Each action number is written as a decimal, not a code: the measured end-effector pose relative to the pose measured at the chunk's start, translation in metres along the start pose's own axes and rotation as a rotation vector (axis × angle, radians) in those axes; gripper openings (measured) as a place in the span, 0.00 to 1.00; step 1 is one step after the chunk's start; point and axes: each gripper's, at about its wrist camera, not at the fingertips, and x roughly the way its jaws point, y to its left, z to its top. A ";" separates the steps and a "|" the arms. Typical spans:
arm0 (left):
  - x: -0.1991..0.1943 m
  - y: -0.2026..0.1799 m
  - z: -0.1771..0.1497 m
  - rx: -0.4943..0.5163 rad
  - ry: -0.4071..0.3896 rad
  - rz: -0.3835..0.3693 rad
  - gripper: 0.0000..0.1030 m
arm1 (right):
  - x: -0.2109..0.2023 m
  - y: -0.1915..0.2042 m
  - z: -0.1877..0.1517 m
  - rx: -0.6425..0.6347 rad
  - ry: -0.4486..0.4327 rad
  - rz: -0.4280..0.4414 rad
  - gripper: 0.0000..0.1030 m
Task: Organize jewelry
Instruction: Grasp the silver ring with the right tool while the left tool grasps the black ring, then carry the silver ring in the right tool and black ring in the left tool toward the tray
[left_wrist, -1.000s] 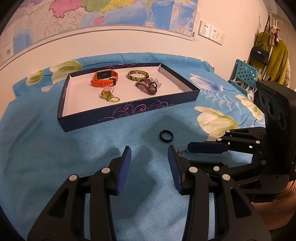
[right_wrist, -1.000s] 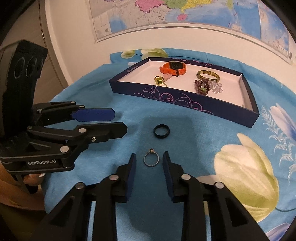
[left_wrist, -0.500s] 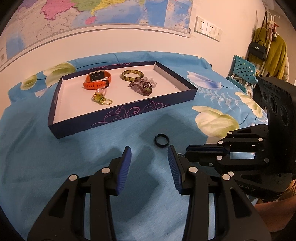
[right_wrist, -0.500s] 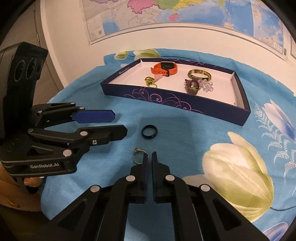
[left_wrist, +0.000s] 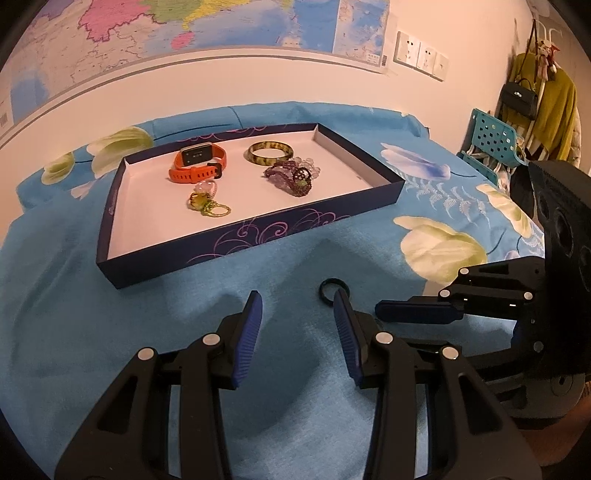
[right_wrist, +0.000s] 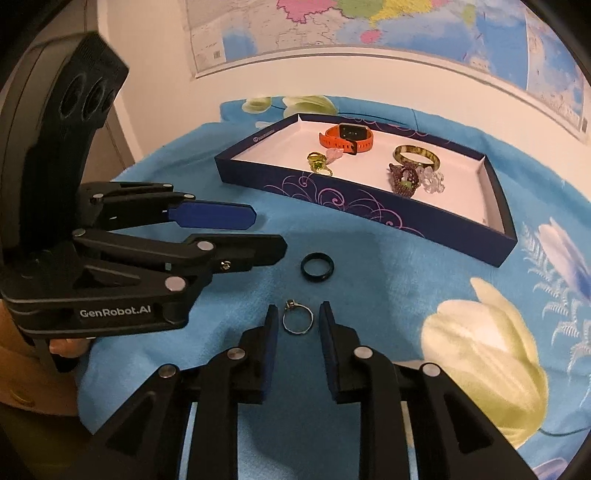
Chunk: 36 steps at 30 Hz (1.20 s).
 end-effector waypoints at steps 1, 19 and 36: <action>0.002 -0.001 0.001 0.007 0.002 0.000 0.38 | 0.000 0.000 0.000 -0.002 -0.001 -0.003 0.15; 0.032 -0.023 0.013 0.072 0.076 -0.022 0.24 | -0.014 -0.043 -0.002 0.106 -0.025 -0.023 0.15; 0.022 -0.018 0.015 0.049 0.047 0.005 0.22 | -0.024 -0.059 0.006 0.162 -0.075 0.000 0.15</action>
